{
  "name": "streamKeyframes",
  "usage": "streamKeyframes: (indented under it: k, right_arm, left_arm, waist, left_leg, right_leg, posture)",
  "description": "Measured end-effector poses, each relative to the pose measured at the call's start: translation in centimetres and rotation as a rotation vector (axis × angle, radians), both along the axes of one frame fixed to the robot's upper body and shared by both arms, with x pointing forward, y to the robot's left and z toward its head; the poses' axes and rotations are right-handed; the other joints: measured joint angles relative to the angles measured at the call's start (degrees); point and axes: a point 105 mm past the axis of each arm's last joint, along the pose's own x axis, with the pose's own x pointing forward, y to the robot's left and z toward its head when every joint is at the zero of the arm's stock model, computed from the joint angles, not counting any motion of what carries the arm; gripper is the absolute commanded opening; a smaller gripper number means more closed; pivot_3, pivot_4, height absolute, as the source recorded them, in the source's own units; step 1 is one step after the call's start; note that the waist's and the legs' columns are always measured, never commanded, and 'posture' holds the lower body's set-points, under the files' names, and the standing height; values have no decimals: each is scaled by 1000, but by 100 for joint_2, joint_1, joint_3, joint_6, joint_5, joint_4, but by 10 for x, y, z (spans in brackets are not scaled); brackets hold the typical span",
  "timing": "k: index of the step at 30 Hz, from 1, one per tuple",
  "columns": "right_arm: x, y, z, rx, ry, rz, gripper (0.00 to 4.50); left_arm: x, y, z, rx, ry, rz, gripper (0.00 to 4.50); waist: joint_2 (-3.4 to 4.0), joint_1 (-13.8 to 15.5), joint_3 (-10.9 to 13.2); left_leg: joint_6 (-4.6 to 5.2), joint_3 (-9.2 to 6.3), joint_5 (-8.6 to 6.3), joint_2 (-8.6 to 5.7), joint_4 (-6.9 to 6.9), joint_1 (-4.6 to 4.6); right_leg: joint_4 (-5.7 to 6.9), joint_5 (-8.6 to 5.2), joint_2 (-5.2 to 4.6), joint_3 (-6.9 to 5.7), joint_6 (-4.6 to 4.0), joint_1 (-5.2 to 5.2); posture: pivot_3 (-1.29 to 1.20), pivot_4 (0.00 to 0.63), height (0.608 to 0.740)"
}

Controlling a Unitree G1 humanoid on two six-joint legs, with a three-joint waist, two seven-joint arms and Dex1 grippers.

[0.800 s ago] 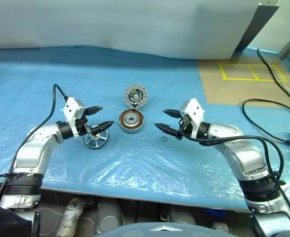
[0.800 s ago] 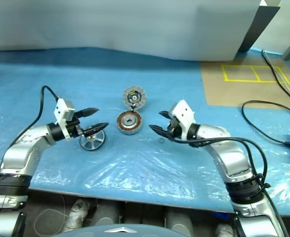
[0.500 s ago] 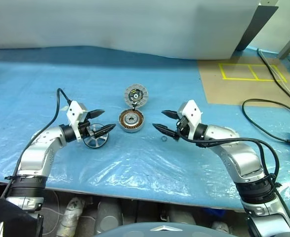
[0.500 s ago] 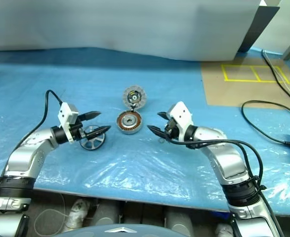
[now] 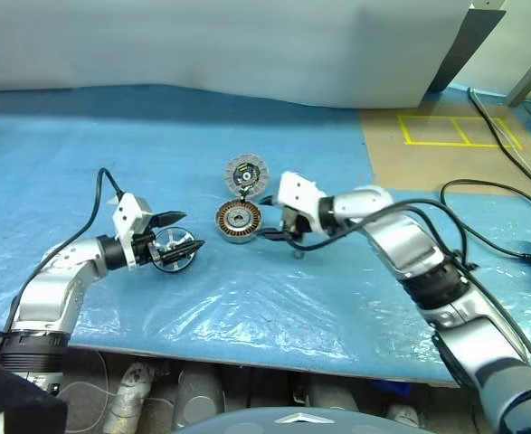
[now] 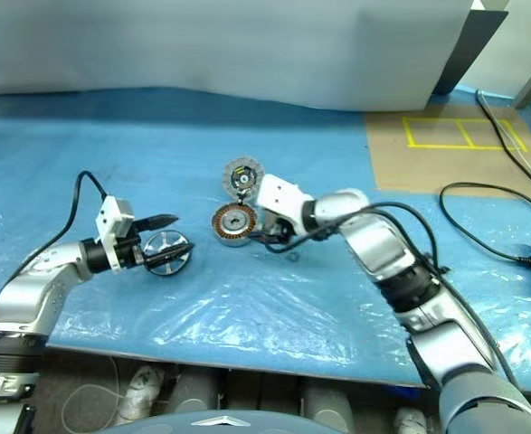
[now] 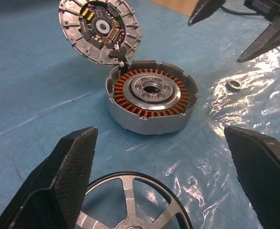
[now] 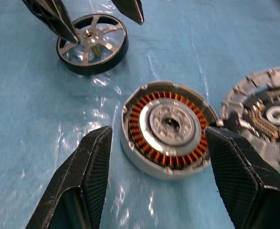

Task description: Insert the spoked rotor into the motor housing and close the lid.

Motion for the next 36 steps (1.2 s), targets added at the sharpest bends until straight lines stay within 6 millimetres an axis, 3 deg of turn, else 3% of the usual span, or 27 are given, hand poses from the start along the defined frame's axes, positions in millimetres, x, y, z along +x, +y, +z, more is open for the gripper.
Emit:
streamKeyframes:
  k: [3, 7, 11, 19, 30, 36]
  right_arm:
    - [18, 11, 5, -70, -28, 26, 3234]
    - [21, 25, -4, -153, -24, 120, 3234]
    - [22, 25, -22, -234, 35, 188, 3234]
    - [39, 31, -29, -336, 4, 228, 3234]
    - [35, 32, -32, -381, -21, 325, 3234]
    - [30, 32, -20, -319, 53, 345, 3234]
  left_arm:
    - [-2, 2, -2, 5, -5, 11, 4475]
    - [-5, -4, -3, -16, -11, 20, 4475]
    - [-12, -8, -6, -21, -2, 28, 4475]
    - [-18, -9, -11, -20, 11, 53, 4475]
    - [-23, -10, -16, -34, 45, 71, 4475]
    - [-24, -12, -14, -38, 45, 62, 4475]
  waist:
    - [-1, -4, 0]
    - [-3, 17, 0]
    - [-5, 18, 1]
    - [-5, -90, 1]
    - [-5, -91, 1]
    - [-4, -97, 1]
  left_leg:
    - [0, 0, 0, 1, 2, -3]
    - [0, -1, 0, 3, 2, -12]
    - [1, -1, 0, 7, 3, -20]
    - [2, -1, -1, 15, 22, -24]
    - [6, -1, -3, 20, 33, -27]
    - [12, -1, -1, 29, 35, -32]
  right_leg:
    - [1, 0, -1, -1, -1, -1]
    - [-1, 0, -1, -7, -2, -2]
    - [2, 0, 1, -12, -3, -10]
    - [9, 0, 0, -16, -11, -13]
    - [14, 2, 0, -20, -14, -11]
    - [14, 3, 5, -24, -18, -16]
  posture:
    - [0, 150, 740]
    - [0, 150, 740]
    - [0, 150, 740]
    - [0, 150, 740]
    - [0, 150, 740]
    - [0, 150, 740]
